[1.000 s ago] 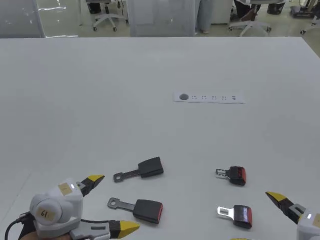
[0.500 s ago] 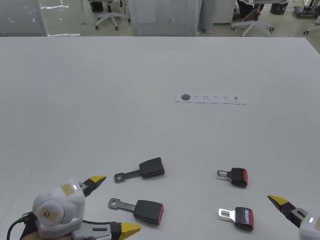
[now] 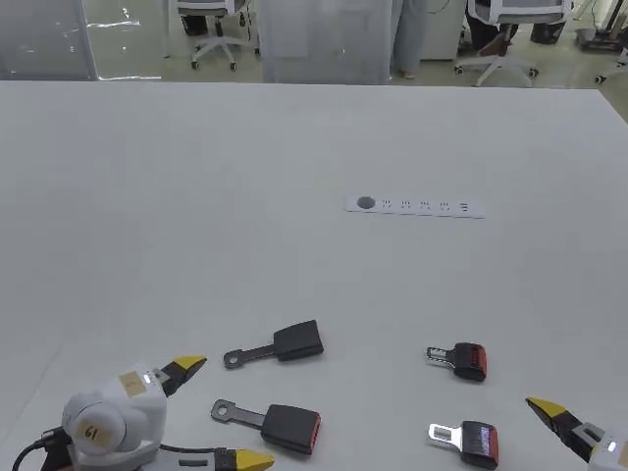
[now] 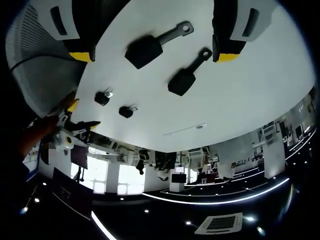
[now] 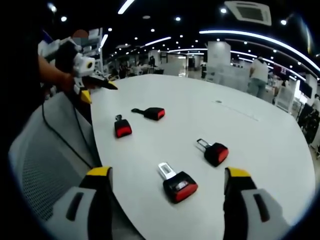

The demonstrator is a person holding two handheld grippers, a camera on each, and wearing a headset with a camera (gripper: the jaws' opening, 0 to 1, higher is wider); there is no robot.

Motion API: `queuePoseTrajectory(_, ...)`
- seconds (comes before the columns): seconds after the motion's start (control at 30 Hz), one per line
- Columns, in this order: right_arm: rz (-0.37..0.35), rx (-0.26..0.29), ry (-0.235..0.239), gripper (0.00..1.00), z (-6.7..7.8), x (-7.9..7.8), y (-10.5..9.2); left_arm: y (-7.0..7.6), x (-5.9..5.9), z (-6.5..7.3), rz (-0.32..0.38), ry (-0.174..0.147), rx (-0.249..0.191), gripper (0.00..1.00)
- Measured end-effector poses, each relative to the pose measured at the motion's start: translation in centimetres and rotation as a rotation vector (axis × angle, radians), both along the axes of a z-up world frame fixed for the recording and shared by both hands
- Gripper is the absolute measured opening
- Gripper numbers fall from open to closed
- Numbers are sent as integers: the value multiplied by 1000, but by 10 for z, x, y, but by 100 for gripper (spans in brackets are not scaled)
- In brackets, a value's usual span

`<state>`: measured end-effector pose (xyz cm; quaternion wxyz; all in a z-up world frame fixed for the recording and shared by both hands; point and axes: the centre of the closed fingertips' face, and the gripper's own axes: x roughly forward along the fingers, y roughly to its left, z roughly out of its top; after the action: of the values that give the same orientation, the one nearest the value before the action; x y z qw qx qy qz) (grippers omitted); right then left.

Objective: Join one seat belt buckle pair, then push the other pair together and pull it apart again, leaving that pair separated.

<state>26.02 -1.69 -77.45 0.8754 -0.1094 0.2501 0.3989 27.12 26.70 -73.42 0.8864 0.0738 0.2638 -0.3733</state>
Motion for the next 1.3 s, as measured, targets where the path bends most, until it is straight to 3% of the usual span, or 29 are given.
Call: queuePoseTrajectory(1.3,-11,25,13,93,-2,2,3,-1,-5,1,24,-4,-10,98)
